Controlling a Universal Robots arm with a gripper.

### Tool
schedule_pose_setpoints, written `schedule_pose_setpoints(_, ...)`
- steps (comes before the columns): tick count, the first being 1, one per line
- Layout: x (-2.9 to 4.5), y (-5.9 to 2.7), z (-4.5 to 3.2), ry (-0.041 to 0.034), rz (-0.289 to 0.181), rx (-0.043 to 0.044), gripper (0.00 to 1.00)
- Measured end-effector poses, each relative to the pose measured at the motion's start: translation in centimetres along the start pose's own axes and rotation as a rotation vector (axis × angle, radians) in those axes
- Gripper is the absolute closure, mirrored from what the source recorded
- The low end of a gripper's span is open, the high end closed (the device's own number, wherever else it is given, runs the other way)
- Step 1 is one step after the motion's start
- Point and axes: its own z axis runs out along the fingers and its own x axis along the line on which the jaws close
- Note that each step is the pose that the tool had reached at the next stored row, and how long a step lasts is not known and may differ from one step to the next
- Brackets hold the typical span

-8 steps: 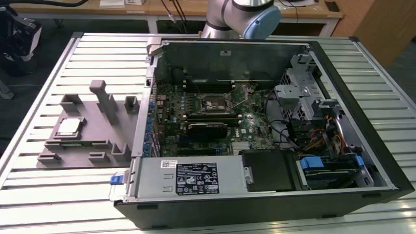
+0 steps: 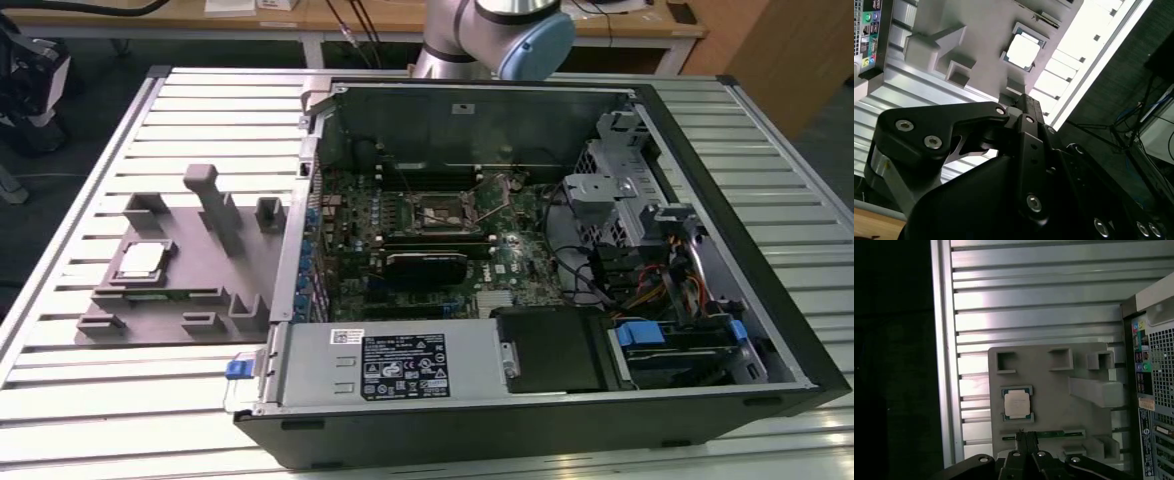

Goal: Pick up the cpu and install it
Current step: 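Reach for the cpu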

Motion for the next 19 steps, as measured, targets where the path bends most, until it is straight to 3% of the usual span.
schedule_pose_setpoints(12, 1.85, -0.18, 0.16, 0.0000, 0.000, 0.0001, 0.89)
schedule_pose_setpoints(19, 1.48, -0.14, 0.26, -0.0001, 0.000, 0.0000, 0.89)
